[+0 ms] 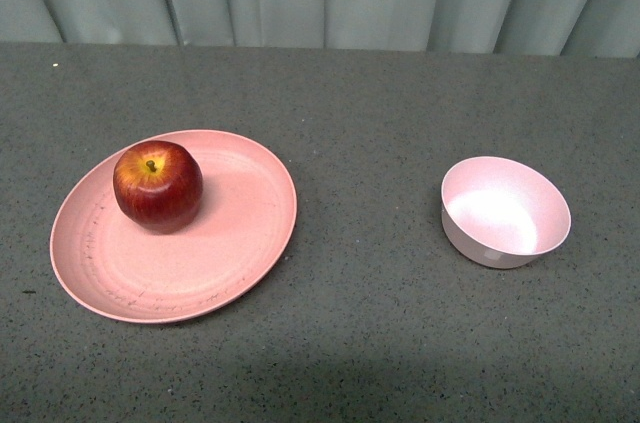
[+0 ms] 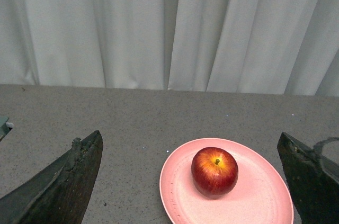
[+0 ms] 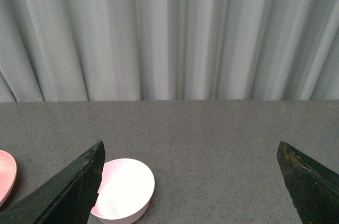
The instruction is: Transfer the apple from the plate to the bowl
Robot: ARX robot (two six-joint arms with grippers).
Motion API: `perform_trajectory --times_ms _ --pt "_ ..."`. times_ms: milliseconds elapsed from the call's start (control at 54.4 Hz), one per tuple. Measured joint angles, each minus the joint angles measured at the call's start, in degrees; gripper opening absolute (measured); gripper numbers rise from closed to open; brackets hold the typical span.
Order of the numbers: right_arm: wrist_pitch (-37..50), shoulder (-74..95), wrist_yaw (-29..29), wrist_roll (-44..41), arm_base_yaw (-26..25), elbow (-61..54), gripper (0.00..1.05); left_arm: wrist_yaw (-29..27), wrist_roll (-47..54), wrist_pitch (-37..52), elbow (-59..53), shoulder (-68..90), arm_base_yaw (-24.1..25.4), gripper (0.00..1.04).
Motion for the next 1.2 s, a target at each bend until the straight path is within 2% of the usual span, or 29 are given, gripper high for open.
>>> perform_trajectory --times_ms 1196 --pt "0.0 0.0 0.0 0.0 0.0 0.0 0.95 0.0 0.0 0.0 0.0 0.0 0.0 0.98"
